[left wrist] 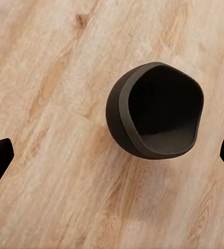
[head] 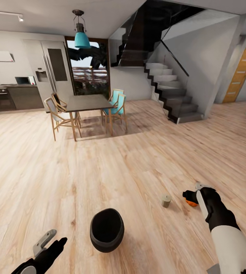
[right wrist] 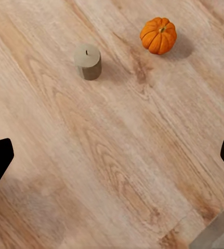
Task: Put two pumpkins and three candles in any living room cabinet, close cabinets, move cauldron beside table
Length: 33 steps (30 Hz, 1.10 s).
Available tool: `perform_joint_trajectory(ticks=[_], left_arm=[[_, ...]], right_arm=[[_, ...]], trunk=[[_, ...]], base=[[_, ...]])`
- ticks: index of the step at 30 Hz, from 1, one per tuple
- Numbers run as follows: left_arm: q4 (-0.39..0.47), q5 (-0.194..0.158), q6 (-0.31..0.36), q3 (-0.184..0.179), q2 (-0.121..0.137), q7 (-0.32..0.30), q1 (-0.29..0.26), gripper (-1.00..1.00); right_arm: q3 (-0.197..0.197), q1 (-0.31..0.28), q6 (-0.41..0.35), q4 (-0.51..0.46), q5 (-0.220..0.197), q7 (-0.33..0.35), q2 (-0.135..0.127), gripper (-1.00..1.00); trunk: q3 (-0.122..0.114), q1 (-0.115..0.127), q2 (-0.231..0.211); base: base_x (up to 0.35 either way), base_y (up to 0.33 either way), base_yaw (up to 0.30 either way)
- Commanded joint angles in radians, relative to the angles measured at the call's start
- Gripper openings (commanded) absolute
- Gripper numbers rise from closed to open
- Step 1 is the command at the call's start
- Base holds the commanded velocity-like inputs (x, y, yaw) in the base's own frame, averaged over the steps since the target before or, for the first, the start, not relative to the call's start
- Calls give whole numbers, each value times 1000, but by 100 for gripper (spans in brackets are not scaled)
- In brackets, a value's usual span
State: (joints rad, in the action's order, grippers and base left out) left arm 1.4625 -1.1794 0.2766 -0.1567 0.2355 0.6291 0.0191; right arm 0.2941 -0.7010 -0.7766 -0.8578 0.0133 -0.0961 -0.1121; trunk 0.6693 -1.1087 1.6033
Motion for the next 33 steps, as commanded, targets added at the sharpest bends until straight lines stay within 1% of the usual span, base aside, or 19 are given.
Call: perform_joint_trajectory(ticks=[1,4,10,11,15,19,22,25,30,33], left_arm=[[2,-5,1,0,1,7,1,100],[3,-5,-1,1,1,8,5,100],[4,-5,-1,3,1,9,7,100],[4,-5,-1,6,1,8,7,100],[4,-5,0,13,1,7,7,100],[4,-5,0,14,1,8,7,100],[5,-5,0,14,1,9,7,100],[5,-5,0,13,0,10,7,100],[5,-5,0,13,0,10,7,100],[6,-4,0,13,0,11,7,100]], right_arm=[[0,-2,2,12,2,-1,1,100],[-2,-5,17,44,1,-1,4,100],[-11,-5,25,59,-1,6,7,100],[-37,-5,23,61,-1,9,11,100],[-50,-5,17,62,0,5,13,100],[-54,-5,12,65,0,1,14,100],[-62,-6,10,91,1,-1,14,100],[-64,-7,10,97,2,-1,14,100],[-65,-8,10,103,2,-2,14,100],[-65,-8,10,110,2,-2,14,100]], trunk=[[1,-1,0],[1,-1,0],[1,-1,0],[1,-1,0],[1,-1,0],[1,-1,0],[1,-1,0],[1,-1,0],[1,-1,0],[1,-1,0]], base=[[315,-66,-14],[325,-8,-7],[305,142,-2],[187,279,0],[165,293,0],[165,299,0],[225,268,0],[258,230,0],[308,83,0],[322,-50,0]])
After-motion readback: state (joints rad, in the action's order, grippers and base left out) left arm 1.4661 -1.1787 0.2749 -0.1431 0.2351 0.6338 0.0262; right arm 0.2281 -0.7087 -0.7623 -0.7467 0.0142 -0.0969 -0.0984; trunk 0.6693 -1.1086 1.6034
